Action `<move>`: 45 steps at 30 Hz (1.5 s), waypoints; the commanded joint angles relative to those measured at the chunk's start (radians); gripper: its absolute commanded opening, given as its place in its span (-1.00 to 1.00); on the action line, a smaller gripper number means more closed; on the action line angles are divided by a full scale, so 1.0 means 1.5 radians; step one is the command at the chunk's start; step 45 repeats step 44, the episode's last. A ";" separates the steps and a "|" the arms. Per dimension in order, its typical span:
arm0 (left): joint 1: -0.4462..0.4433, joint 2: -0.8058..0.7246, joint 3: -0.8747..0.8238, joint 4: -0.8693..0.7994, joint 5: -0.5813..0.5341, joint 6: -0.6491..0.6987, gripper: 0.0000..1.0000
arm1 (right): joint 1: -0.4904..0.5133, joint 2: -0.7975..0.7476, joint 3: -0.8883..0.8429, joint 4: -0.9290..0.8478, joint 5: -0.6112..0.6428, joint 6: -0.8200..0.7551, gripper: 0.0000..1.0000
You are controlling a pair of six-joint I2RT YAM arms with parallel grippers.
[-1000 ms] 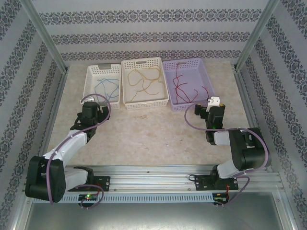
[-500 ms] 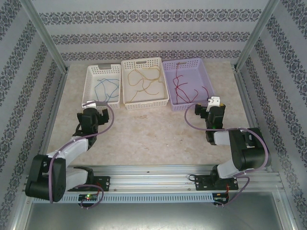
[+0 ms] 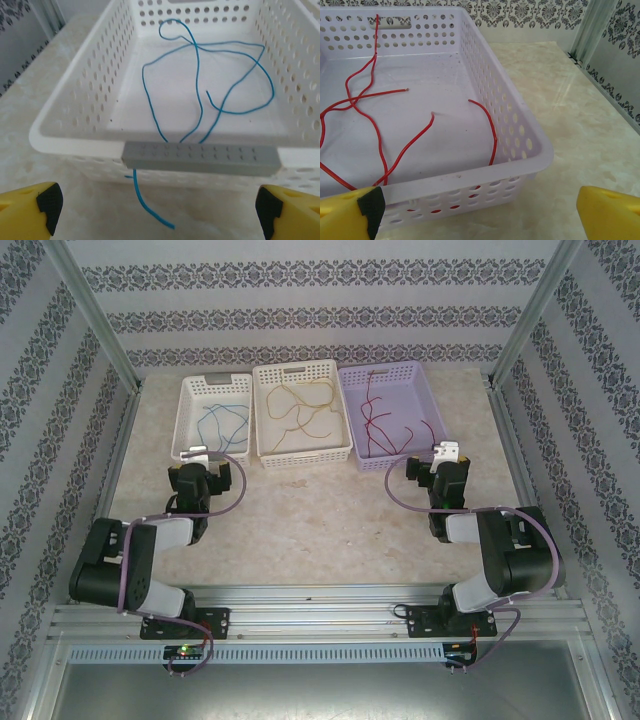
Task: Untangle the cables
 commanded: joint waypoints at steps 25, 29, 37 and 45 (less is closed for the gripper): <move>0.043 0.083 -0.013 0.153 0.060 0.014 1.00 | -0.012 0.000 0.001 0.008 -0.018 0.004 0.96; 0.043 0.083 -0.013 0.153 0.063 0.016 1.00 | -0.022 0.001 0.005 -0.001 -0.040 0.008 0.96; 0.043 0.083 -0.013 0.152 0.064 0.016 1.00 | -0.025 0.000 0.006 -0.004 -0.046 0.009 0.96; 0.042 0.083 -0.013 0.154 0.071 0.018 1.00 | -0.025 0.000 0.006 -0.004 -0.046 0.010 0.96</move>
